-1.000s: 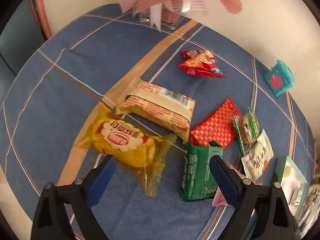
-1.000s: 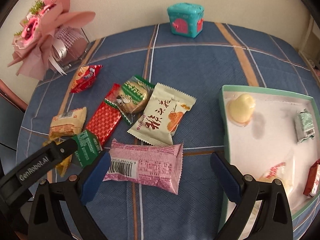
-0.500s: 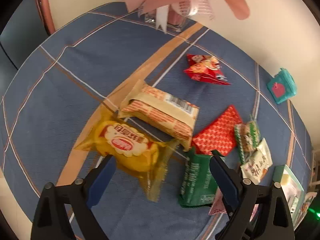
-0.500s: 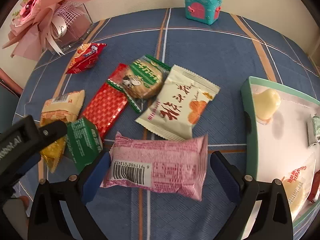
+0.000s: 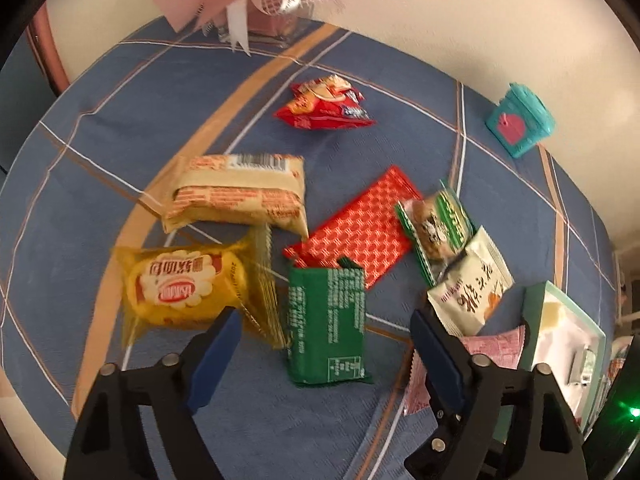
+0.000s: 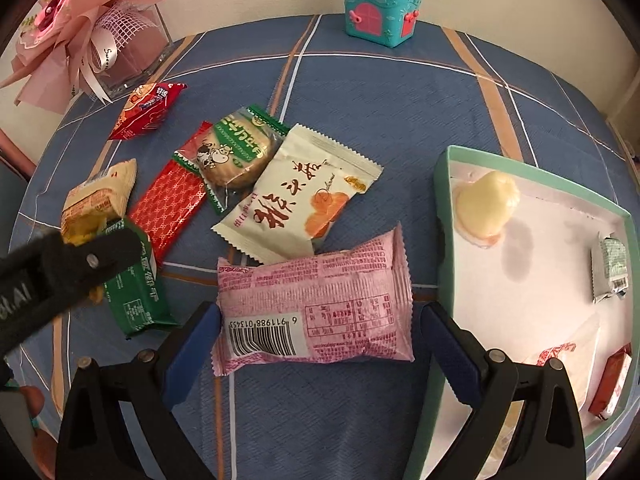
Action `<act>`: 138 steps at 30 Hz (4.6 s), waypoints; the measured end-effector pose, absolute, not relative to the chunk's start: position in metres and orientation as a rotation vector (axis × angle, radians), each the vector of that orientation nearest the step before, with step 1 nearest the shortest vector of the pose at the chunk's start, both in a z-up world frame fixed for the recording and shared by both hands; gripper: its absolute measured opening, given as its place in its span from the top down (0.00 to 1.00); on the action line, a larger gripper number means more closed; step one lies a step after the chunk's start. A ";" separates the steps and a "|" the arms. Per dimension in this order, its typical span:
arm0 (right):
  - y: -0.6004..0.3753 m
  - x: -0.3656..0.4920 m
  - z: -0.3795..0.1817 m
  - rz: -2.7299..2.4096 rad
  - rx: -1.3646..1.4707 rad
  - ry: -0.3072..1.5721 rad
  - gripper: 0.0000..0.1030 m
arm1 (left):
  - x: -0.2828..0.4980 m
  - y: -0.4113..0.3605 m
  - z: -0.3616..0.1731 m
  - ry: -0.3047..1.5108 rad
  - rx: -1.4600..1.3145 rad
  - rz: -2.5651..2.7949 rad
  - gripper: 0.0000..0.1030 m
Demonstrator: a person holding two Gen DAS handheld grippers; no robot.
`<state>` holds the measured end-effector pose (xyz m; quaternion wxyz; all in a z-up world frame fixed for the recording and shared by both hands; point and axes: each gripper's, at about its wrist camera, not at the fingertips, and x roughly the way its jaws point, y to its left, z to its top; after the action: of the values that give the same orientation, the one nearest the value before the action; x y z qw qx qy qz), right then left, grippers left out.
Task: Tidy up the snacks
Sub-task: 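Move both tools back toward the snack pile, then grasp the green biscuit pack with the left tool while the right tool grasps the pink pack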
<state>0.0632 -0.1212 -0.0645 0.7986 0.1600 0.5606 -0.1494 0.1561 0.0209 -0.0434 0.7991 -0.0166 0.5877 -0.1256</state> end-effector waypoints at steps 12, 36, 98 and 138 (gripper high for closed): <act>-0.111 0.066 -0.068 -0.292 0.315 1.214 0.03 | 0.154 0.021 -0.016 1.218 -0.086 -0.330 0.24; -0.117 0.065 -0.067 -0.290 0.337 1.210 0.04 | 0.170 0.031 -0.068 1.345 -0.157 -0.275 0.34; -0.142 0.061 -0.063 0.024 0.612 1.127 0.04 | 0.156 0.083 -0.074 1.417 -0.250 -0.240 0.54; -0.098 0.049 -0.071 -0.234 0.205 1.228 0.58 | 0.149 0.032 -0.078 1.339 -0.009 -0.201 0.55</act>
<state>0.0488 -0.0978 -0.0706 0.8060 0.0959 0.5738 -0.1095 0.1488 0.0322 -0.0777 0.7793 -0.0040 0.6197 -0.0928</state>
